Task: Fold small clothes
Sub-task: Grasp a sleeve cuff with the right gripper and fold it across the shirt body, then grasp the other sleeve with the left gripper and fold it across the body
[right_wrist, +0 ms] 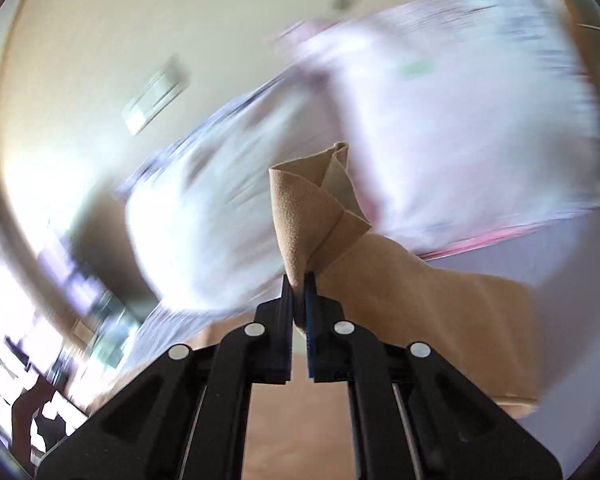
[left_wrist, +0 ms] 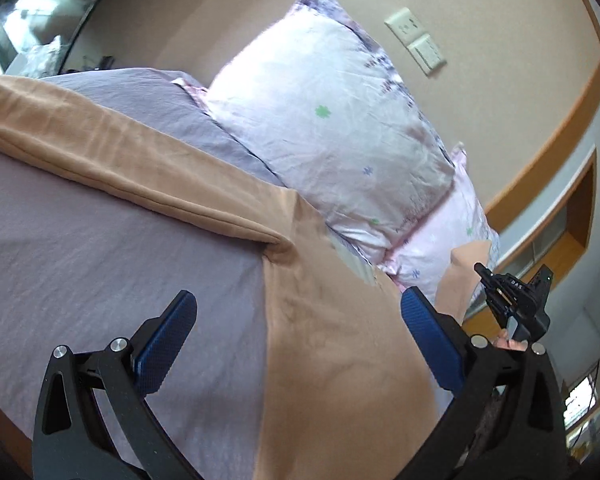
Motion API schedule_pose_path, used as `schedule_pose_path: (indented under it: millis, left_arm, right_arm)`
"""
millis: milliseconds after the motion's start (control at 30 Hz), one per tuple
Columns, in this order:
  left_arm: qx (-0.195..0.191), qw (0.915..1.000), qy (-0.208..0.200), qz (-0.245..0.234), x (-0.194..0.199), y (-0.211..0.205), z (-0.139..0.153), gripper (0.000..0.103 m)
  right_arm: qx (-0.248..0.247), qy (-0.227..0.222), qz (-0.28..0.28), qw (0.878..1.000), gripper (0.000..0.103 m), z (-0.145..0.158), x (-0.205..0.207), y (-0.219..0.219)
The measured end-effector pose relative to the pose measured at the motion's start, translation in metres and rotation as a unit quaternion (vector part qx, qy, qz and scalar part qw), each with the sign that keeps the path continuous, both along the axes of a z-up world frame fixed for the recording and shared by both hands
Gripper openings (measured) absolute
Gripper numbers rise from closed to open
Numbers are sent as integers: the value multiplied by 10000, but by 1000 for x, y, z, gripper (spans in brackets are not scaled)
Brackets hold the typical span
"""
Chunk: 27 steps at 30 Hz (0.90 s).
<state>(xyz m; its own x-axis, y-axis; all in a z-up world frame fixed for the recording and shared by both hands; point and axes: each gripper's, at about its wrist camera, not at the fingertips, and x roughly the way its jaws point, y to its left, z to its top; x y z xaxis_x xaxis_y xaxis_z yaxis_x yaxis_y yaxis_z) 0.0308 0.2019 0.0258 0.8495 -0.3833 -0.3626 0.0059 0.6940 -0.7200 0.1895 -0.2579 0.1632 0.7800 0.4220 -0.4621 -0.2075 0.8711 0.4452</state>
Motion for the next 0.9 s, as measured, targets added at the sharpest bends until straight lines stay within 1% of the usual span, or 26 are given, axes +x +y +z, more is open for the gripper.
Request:
schedule_pose_path:
  millis: [67,100,133,167,200,233,267,300,367,467,533,567,633,667,700,833,900]
  left_arm:
    - [-103,9992,112,374,-2,23,0,102]
    - [-164,9982,183,550,-3,36,-1,102]
    - [-213,9972,243,668,-5,46,-2,102]
    - [-291,9954,360,834,-5,60,-4,102]
    - [-389,9933,445,989,-6,73,-6,102]
    - [-450,9914,508,1120,-6,84,-8,102]
    - [-488,9885,601,1301,-7,97,-10,102]
    - [-505,9861,659,1437,-6,107,-11,102]
    - [-507,9821,764,1647,-3,125,-13,100]
    - [-738,9756,927,1850,1,150,-18,94]
    - [-870,9707,1042,1984,3,161,-21,88]
    - [-906,9681,1107,2059,4,166,-22,88]
    - [-948,9627,1244,2206,6,174,-22,87]
    - [-935,9583,1386,2319,7,178,-23,86]
    - [-936,9542,1527,2396,7,181,-24,83]
    - [-1166,9482,1724,2400,8,188,-25,83]
    - [-1463,9417,1758,2468,7,195,-28,83]
  right_arm:
    - [-134,282,698,9971,5,-23,24,67]
    - [-352,594,1096,9916,9,-43,37,105]
    - [-551,928,1451,9835,10,-61,42,133]
    - [-719,1367,1759,9722,15,-83,43,161]
    - [-795,1710,1931,9629,26,-100,45,178]
    - [-801,1861,2013,9583,32,-109,41,185]
    - [-743,1842,2043,9585,47,-112,37,187]
    - [-703,1701,1972,9629,61,-110,32,183]
    - [-673,1430,1735,9721,72,-101,26,170]
    - [-600,1255,1577,9776,75,-91,28,149]
    - [-612,1194,1496,9796,77,-92,19,138]
    - [-588,1177,1467,9804,77,-84,13,128]
    - [-517,1175,1458,9809,78,-85,8,118]
    - [-480,1165,1460,9812,79,-82,3,116]
    - [-446,1164,1470,9813,79,-82,2,114]
    - [-285,1096,1609,9804,82,-74,-11,109]
    - [-219,1033,1703,9797,83,-72,-18,108]
